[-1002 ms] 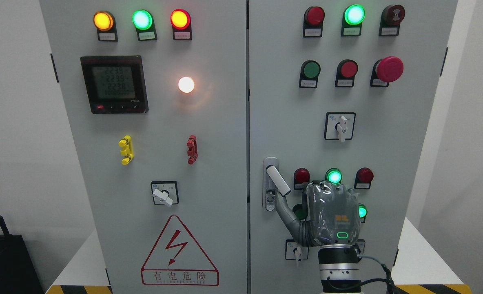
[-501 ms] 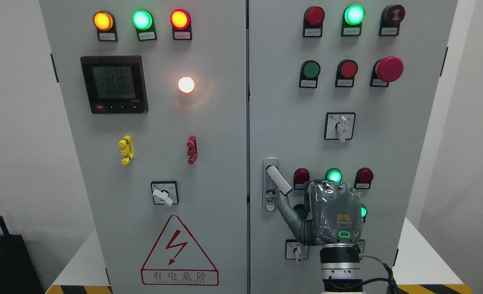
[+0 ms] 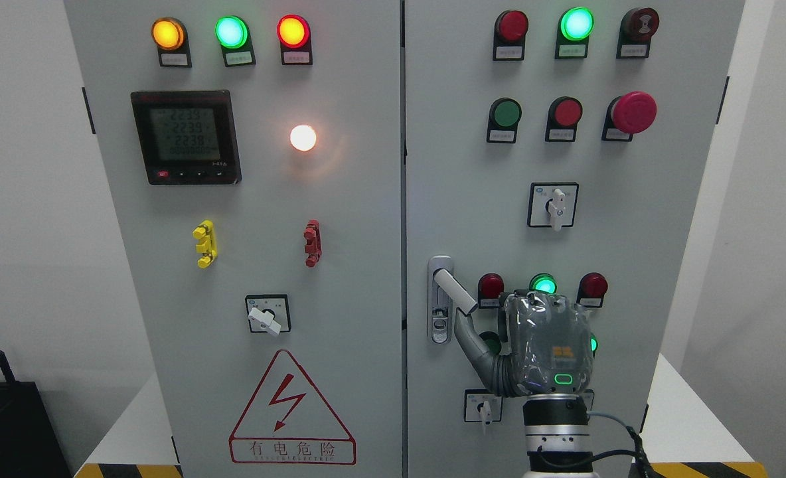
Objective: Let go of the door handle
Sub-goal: 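Rotate the handle sideways with the right hand to unlatch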
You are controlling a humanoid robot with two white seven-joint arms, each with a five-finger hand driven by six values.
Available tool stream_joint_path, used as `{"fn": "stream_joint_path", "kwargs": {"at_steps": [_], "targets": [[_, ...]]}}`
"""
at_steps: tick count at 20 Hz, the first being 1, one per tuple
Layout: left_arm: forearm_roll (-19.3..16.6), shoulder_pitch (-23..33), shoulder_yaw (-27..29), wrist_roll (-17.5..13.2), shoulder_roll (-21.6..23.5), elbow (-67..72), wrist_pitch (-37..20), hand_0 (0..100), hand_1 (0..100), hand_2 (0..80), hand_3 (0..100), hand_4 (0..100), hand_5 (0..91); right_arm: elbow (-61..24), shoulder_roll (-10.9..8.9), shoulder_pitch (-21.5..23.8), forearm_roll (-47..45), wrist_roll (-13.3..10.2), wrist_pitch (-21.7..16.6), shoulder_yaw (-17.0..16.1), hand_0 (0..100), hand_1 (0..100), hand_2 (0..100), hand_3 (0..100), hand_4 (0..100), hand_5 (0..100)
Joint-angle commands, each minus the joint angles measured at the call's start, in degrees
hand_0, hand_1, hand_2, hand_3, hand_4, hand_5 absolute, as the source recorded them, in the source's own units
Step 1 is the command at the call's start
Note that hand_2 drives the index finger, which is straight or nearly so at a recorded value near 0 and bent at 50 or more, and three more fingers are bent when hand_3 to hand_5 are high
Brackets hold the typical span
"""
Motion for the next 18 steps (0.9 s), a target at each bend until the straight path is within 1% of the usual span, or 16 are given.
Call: {"fn": "stream_joint_path", "kwargs": {"at_steps": [1, 7, 18], "targets": [[0.0, 0.0, 0.6, 0.0, 0.0, 1.0, 0.0, 12, 39, 0.0, 0, 0, 0.0, 0.0, -0.07, -0.2, -0.1, 0.3, -0.1, -0.6, 40, 16, 94, 100, 95, 98], [0.0, 0.0, 0.6, 0.0, 0.0, 1.0, 0.0, 12, 39, 0.0, 0, 0, 0.0, -0.1, -0.59, -0.2, -1.1, 0.3, -0.1, -0.7, 40, 16, 94, 100, 95, 98], [0.0, 0.0, 0.6, 0.0, 0.0, 1.0, 0.0, 12, 39, 0.0, 0, 0, 0.0, -0.7, -0.51, -0.4, -1.2, 0.5, -0.1, -0.7, 41, 16, 93, 100, 95, 98]]}}
